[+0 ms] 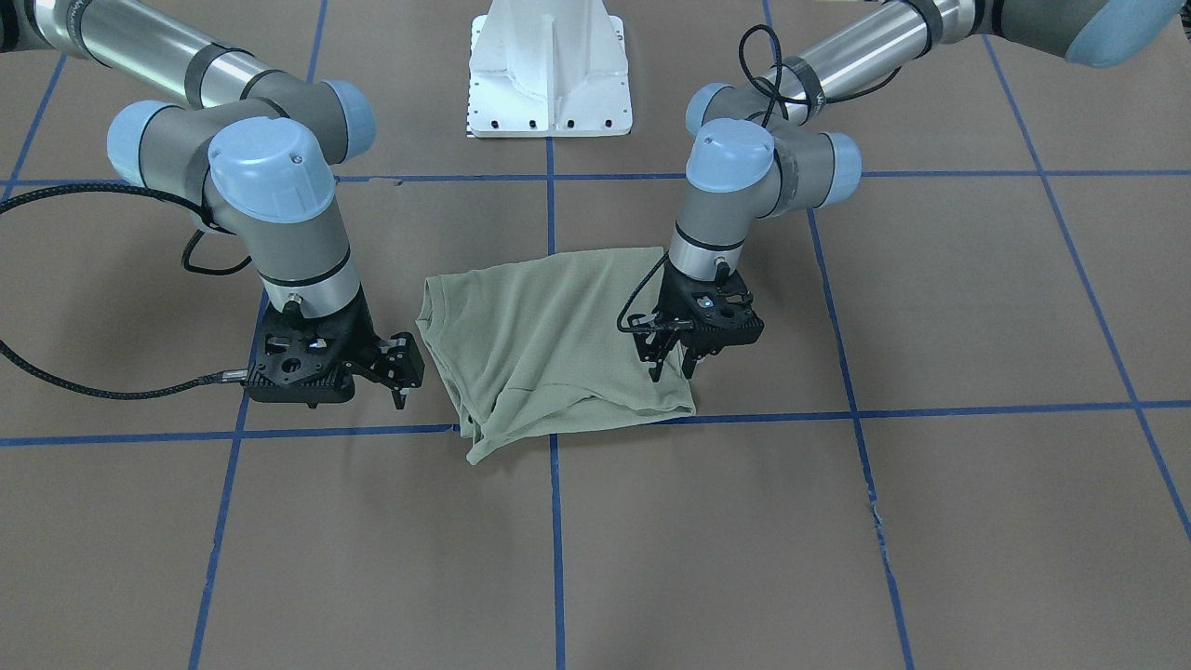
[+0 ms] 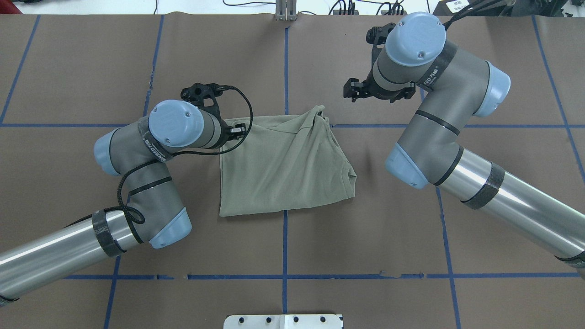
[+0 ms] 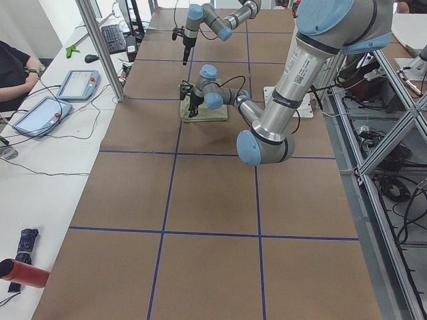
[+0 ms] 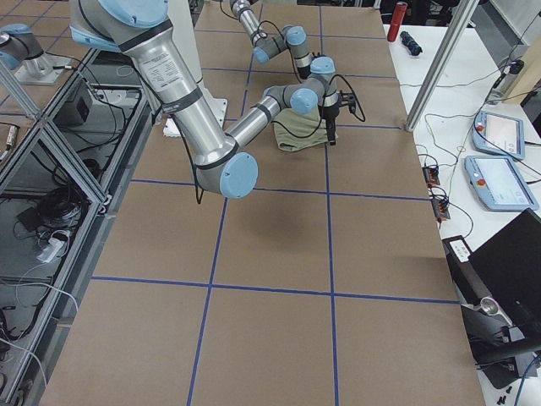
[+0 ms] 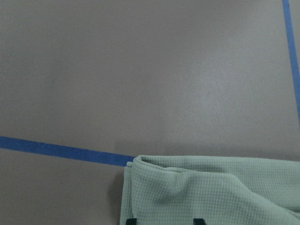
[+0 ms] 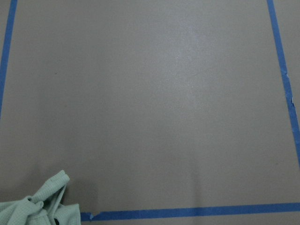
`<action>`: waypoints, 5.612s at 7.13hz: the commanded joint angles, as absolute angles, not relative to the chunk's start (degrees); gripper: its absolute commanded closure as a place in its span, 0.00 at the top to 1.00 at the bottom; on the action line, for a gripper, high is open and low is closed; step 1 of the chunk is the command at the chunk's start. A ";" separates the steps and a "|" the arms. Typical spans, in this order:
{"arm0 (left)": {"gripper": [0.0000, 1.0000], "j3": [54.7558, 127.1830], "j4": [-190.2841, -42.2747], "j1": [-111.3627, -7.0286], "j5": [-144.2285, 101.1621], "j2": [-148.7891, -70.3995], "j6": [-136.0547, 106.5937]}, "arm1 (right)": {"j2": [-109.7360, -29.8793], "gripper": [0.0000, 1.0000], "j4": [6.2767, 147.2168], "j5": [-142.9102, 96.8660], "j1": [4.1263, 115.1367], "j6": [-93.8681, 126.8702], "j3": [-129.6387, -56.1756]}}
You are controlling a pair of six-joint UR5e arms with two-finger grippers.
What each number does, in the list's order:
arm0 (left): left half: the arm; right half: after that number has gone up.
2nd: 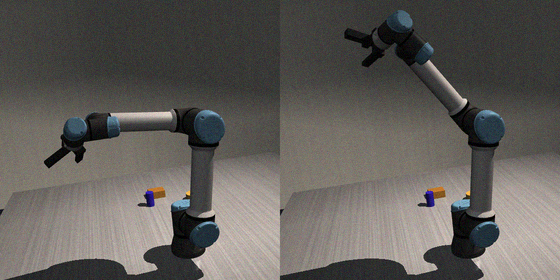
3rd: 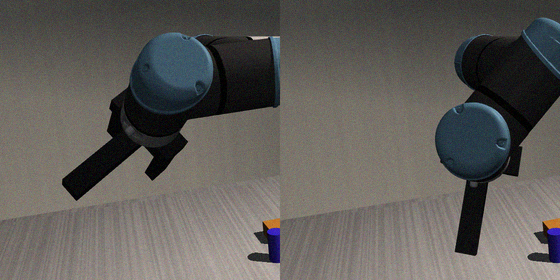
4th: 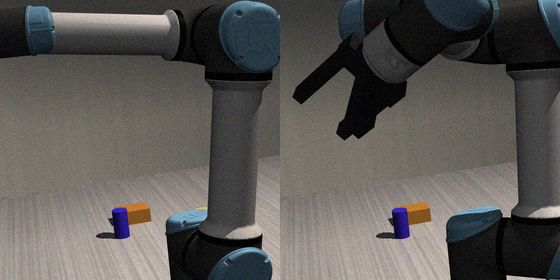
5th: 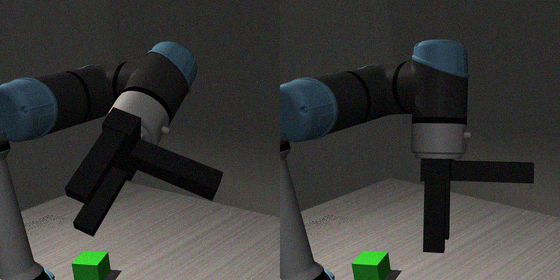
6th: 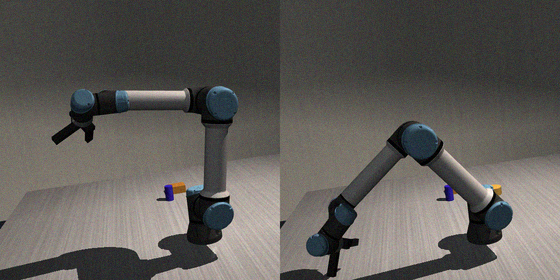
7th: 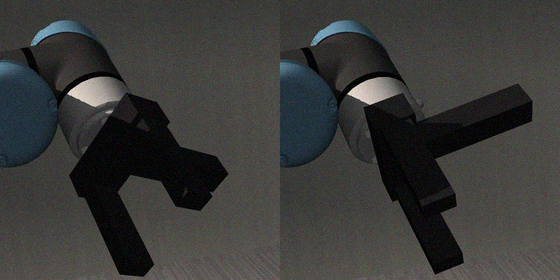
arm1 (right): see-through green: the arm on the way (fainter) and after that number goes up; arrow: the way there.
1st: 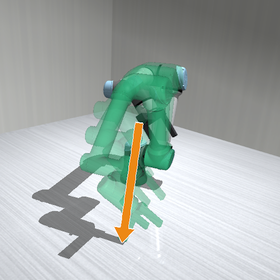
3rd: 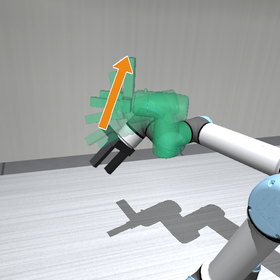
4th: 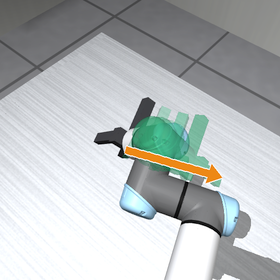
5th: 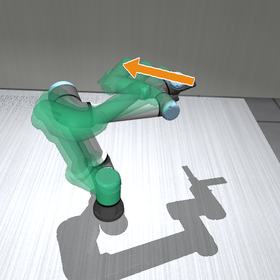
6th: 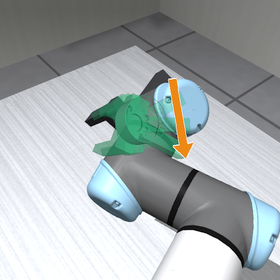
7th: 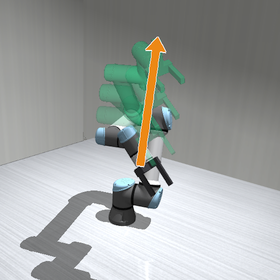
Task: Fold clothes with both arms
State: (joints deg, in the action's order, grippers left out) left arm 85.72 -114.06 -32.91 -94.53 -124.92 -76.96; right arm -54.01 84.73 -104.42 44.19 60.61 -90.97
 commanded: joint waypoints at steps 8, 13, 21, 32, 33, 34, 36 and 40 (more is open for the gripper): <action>0.00 85.69 -113.91 -31.46 -93.96 -123.49 -75.42 | -53.88 1.00 84.73 -104.41 44.12 60.56 -90.88; 0.00 86.04 -113.99 -35.16 -94.22 -123.13 -68.82 | -53.96 1.00 84.73 -104.50 44.21 59.77 -90.79; 1.00 99.79 -113.73 -41.02 -100.17 -111.15 -52.52 | -60.27 1.00 85.60 -119.05 59.19 38.21 -90.35; 1.00 104.87 -83.91 -84.02 -125.24 -86.65 -0.62 | -83.31 1.00 100.46 -131.92 90.09 -11.18 -89.65; 1.00 104.59 -81.50 -85.68 -128.55 -85.70 -0.27 | -85.15 1.00 100.46 -132.01 90.09 -11.08 -90.95; 1.00 105.98 -81.56 -87.35 -132.67 -82.56 -0.09 | -87.08 1.00 100.46 -132.10 90.09 -11.07 -93.32; 1.00 105.82 -82.18 -88.32 -133.15 -82.79 4.98 | -88.33 1.00 100.46 -132.36 90.09 -11.07 -95.70; 1.00 106.35 -82.18 -88.33 -132.63 -84.72 3.78 | -88.50 1.00 100.55 -132.19 90.17 -11.07 -97.11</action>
